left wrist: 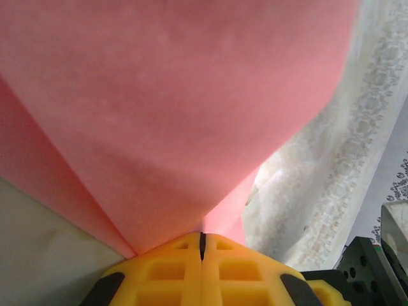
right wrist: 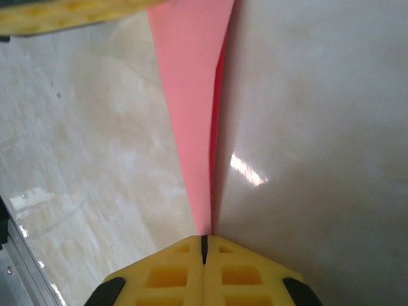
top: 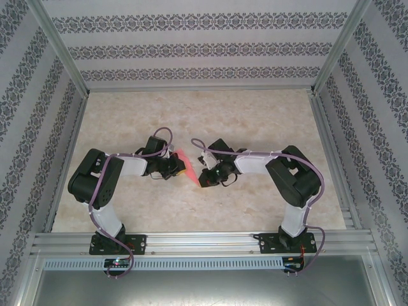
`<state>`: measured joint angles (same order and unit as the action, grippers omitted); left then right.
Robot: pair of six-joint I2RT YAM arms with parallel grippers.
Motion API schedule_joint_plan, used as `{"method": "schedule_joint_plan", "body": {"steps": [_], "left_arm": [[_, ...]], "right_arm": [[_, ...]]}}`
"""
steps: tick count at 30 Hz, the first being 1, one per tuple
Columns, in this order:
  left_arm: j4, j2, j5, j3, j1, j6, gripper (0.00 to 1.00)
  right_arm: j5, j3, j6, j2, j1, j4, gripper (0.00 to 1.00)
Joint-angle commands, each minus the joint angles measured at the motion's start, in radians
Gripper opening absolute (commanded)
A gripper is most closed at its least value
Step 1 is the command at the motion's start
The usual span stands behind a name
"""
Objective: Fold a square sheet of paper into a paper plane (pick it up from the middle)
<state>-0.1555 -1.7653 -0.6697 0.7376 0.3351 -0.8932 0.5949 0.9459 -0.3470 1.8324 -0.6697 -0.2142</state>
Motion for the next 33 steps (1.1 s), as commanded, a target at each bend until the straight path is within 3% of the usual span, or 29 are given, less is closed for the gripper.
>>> {"method": "schedule_joint_plan", "body": {"steps": [1,6,12,21,33], "left_arm": [[0.131,-0.023,0.110,-0.022,0.003,0.022,0.00],[0.119,-0.020,0.102,-0.022,0.004,0.020,0.00],[0.107,-0.023,0.099,-0.024,0.003,0.019,0.00],[0.104,-0.025,0.094,-0.026,0.003,0.019,0.00],[0.128,-0.039,0.121,-0.022,0.003,0.008,0.00]], "right_arm": [[-0.026,-0.036,0.031,-0.047,0.000,-0.122,0.00],[-0.085,0.007,-0.016,-0.107,-0.017,-0.006,0.00],[-0.193,0.096,-0.069,-0.021,-0.055,0.119,0.00],[-0.164,0.202,-0.081,0.111,-0.072,0.146,0.00],[-0.131,0.091,0.039,0.112,-0.073,0.083,0.00]]}}
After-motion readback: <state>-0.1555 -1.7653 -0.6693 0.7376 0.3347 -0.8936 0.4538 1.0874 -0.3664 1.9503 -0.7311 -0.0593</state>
